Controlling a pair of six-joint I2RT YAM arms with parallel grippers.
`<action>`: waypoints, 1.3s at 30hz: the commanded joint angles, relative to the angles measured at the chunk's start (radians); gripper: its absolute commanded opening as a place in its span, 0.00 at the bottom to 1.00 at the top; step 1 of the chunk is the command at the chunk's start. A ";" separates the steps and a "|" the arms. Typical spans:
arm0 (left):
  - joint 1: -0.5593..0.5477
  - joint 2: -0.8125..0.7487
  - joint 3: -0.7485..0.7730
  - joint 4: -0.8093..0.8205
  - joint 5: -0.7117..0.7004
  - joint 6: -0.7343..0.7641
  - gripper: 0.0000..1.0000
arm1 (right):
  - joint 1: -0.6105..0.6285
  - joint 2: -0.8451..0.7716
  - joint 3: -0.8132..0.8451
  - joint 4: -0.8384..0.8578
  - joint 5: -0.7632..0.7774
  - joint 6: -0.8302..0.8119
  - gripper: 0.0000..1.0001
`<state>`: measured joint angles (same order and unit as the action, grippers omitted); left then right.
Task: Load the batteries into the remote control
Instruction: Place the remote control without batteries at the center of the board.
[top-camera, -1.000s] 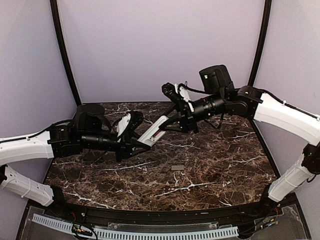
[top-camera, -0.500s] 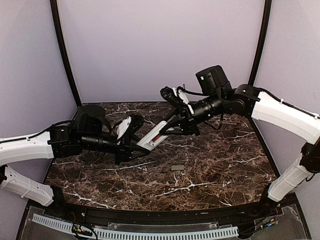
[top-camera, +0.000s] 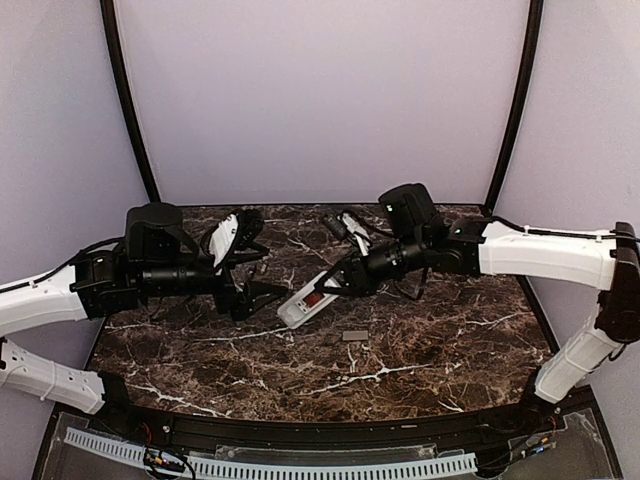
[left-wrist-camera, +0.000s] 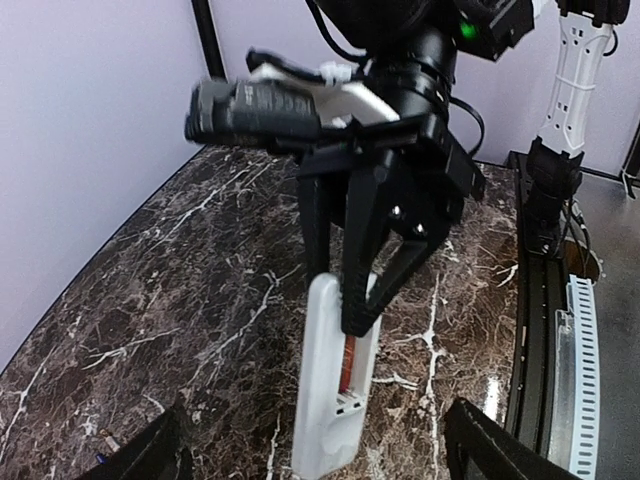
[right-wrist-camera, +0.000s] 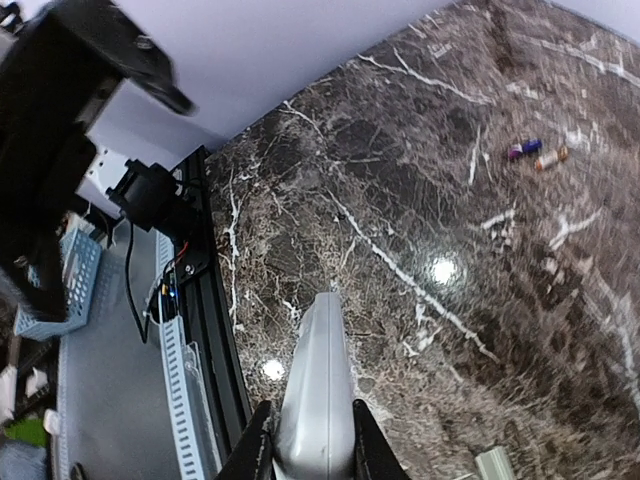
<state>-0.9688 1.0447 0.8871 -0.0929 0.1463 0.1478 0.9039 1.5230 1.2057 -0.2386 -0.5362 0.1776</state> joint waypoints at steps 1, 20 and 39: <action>0.008 -0.006 -0.014 -0.020 -0.150 -0.049 0.87 | -0.002 0.062 -0.120 0.231 0.045 0.394 0.00; 0.048 0.072 0.008 -0.058 -0.257 -0.105 0.87 | 0.067 0.095 -0.491 0.273 0.166 0.804 0.15; 0.058 0.069 0.006 -0.078 -0.276 -0.088 0.87 | 0.081 0.122 -0.469 0.118 0.210 0.783 0.45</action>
<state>-0.9184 1.1275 0.8875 -0.1341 -0.1173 0.0498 0.9722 1.6398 0.7284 -0.0177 -0.3691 0.9813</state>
